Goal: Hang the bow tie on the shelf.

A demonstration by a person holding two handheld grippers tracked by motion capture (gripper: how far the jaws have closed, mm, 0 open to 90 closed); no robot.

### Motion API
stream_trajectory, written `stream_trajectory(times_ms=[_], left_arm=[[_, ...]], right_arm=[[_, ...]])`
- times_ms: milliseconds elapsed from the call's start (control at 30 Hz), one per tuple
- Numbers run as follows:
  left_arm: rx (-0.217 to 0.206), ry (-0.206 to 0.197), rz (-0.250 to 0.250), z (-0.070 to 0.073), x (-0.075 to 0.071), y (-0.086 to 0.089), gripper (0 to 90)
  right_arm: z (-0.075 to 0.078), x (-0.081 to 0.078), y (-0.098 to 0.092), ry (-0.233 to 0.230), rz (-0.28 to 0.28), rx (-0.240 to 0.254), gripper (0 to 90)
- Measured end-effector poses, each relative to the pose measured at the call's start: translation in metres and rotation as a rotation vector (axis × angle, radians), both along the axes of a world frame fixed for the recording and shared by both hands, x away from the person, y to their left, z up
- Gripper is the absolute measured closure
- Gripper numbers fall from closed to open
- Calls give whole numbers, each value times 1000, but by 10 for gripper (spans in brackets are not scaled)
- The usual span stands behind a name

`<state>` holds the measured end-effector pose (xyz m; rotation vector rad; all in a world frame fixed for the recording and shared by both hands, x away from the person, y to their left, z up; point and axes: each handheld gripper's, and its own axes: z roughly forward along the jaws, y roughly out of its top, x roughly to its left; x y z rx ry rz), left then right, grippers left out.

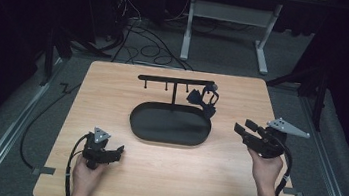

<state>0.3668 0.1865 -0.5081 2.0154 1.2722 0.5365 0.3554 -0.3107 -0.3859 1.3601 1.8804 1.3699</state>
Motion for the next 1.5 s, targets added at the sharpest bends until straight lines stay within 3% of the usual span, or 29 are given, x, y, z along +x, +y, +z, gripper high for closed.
stream_trajectory(times_ms=[867,1500], left_arm=[[-1,0,-1,0,0,0,205],[1,-1,2,0,-1,0,205]], right_arm=[[-24,-16,1,49,15,24,494],[-49,-22,10,71,40,81,498]])
